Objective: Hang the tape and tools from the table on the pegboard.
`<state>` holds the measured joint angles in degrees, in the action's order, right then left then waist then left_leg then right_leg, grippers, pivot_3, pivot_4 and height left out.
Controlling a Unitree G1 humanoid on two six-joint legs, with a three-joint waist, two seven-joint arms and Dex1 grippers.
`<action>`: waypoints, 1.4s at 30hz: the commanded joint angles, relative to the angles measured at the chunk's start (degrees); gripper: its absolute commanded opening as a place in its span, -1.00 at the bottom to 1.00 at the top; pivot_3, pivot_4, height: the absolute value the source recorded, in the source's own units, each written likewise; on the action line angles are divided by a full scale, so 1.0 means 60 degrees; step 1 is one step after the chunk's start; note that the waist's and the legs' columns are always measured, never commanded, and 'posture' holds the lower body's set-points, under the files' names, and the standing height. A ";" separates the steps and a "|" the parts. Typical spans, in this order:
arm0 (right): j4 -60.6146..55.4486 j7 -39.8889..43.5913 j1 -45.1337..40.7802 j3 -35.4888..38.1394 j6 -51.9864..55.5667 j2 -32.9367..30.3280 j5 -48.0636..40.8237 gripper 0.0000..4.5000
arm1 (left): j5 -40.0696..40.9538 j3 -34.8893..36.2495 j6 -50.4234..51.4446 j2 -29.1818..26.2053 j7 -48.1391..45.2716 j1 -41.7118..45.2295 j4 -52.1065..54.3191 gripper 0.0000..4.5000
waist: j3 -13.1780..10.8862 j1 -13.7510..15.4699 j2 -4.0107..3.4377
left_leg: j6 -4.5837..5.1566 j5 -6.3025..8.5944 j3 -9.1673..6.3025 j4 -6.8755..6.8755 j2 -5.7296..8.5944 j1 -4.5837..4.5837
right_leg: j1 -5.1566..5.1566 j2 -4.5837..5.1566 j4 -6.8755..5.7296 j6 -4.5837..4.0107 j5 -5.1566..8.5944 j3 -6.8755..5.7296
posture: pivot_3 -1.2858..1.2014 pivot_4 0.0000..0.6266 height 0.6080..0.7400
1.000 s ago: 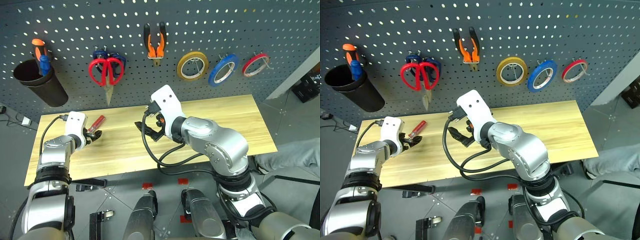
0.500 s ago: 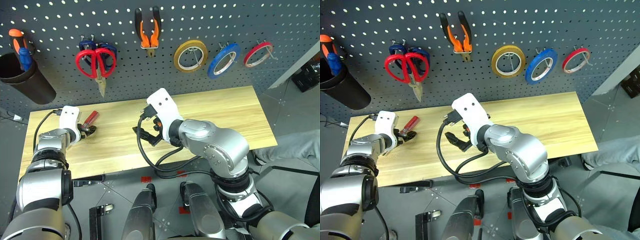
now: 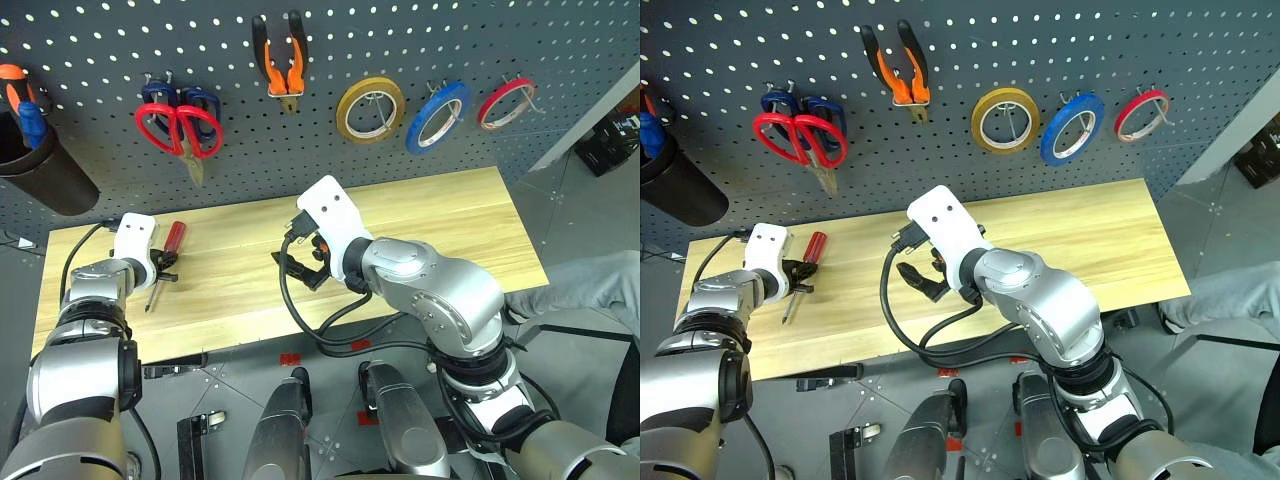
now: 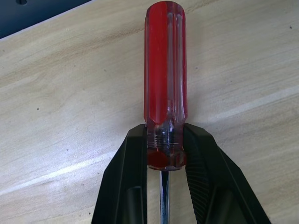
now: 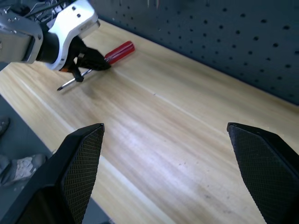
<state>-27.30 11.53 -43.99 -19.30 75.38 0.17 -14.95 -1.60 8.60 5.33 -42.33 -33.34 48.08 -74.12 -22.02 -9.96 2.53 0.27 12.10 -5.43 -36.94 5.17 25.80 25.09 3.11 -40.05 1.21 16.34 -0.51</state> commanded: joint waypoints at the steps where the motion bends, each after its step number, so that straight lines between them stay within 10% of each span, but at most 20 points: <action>1: -0.0251 0.0282 0.0040 -0.0007 -0.0820 -0.0289 -0.0017 1.00 | 0.0256 0.0197 -0.0602 -0.0317 -0.0586 -0.0719 0.0512 -0.66 | 0.0013 0.0005 0.0008 | -0.0006 -0.0004 0.0001 0.0000 0.0000 0.0002 | 0.0000 0.0000 0.0001 0.0000 0.0000 0.0000 | -0.21 0.18 1.00; 5: -0.0463 0.0807 0.0405 0.0001 -0.1973 -0.0889 -0.0069 1.00 | 0.0919 0.0493 -0.1180 -0.0039 -0.1195 -0.2449 0.2789 -0.66 | 0.0048 0.0037 0.0016 | -0.0022 -0.0013 0.0001 0.0000 0.0001 0.0006 | 0.0002 0.0003 0.0011 -0.0001 -0.0001 -0.0001 | -0.19 0.01 1.00; 12: -0.1245 0.2916 0.1150 0.0715 -0.3335 -0.1670 -0.1591 1.00 | 0.2840 0.2357 0.0411 0.2340 0.1015 -0.8214 1.2563 -0.66 | 0.0405 0.0107 0.0037 | -0.0028 -0.0015 0.0013 0.0017 0.0000 0.0030 | 0.0013 0.0006 0.0061 -0.0002 -0.0002 0.0001 | -0.16 -0.29 1.00; 20: -0.0952 0.3827 0.1189 0.0510 -0.4348 -0.2155 -0.1900 1.00 | 0.1493 0.3169 0.0235 0.2980 0.3490 -0.9217 1.6141 -0.66 | 0.1042 0.0434 -0.0016 | 0.0014 -0.0032 -0.0003 -0.0001 -0.0015 -0.0091 | -0.0127 -0.0009 0.0038 -0.0001 -0.0072 -0.0029 | -0.12 -0.48 1.00; 28: -0.0276 0.3059 0.0749 0.0747 -0.4390 -0.1615 -0.1724 1.00 | 0.1257 0.3849 0.0394 0.1880 0.4296 -0.6931 1.5805 -0.66 | 0.1434 0.0674 0.0011 | -0.0013 -0.0069 0.0006 0.0008 -0.0106 -0.0173 | -0.0182 -0.0099 0.0160 -0.0020 -0.0172 -0.0035 | -0.12 -0.55 1.00; 42: -0.0181 0.1295 -0.0552 0.0963 -0.3092 -0.0685 -0.1548 1.00 | 0.0530 0.2620 -0.3067 0.0130 0.4217 -0.1716 0.9124 -0.66 | 0.1620 0.0459 -0.0027 | -0.0050 -0.0091 0.0031 0.0023 -0.0143 -0.0158 | -0.0174 -0.0146 0.0160 -0.0047 -0.0224 0.0007 | -0.17 -0.57 1.00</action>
<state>-25.19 19.90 -45.79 -14.23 56.90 -4.63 -23.79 2.55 24.75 -8.54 -40.21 -8.47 35.71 -16.17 -12.30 -7.21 2.37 -0.03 11.55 -5.24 -36.79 4.31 24.86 24.06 2.24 -39.09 0.92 15.00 -0.46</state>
